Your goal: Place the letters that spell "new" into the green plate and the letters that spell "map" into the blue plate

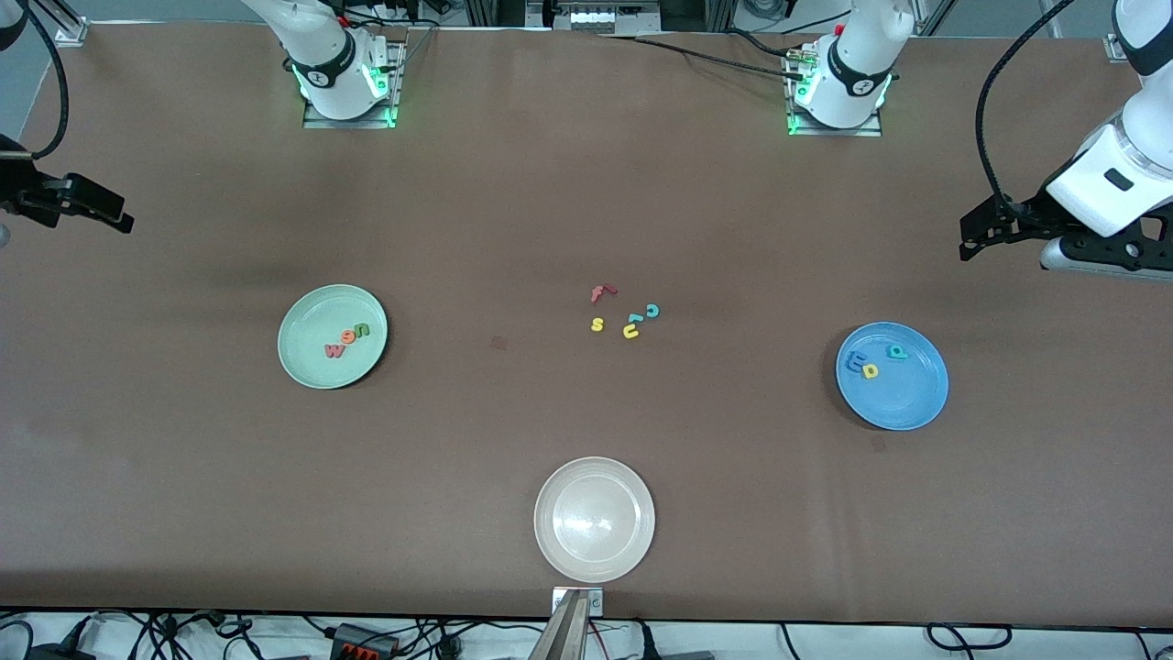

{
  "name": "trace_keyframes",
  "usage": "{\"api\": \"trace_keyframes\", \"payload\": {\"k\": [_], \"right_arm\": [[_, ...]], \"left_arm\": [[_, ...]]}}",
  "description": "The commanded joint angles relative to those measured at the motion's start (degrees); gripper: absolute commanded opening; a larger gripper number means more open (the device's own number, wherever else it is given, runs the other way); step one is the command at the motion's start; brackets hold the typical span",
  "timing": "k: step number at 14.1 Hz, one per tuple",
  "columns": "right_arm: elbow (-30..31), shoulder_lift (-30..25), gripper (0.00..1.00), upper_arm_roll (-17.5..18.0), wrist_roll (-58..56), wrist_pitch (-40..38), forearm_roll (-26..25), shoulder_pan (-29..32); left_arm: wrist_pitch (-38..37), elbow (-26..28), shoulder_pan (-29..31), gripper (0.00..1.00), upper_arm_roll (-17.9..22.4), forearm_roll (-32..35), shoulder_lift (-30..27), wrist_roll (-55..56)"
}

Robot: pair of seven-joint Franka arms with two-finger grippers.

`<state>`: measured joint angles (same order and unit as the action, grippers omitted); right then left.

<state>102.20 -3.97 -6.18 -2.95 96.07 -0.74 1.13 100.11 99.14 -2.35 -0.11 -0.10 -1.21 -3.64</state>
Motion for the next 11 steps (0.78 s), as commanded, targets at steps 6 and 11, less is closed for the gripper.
{"api": "trace_keyframes", "payload": {"k": [6,11], "right_arm": [[0.19,-2.27,1.00,1.52,1.28,-1.06,-0.93,0.28],[-0.07,-2.27,1.00,1.44,0.66,-1.41,-1.02,0.37]], "left_arm": [[-1.06,-0.53,-0.19,1.00,0.03,0.19,-0.38,-1.02],[-1.06,-0.53,-0.19,1.00,0.03,0.19,-0.38,-0.93]]}}
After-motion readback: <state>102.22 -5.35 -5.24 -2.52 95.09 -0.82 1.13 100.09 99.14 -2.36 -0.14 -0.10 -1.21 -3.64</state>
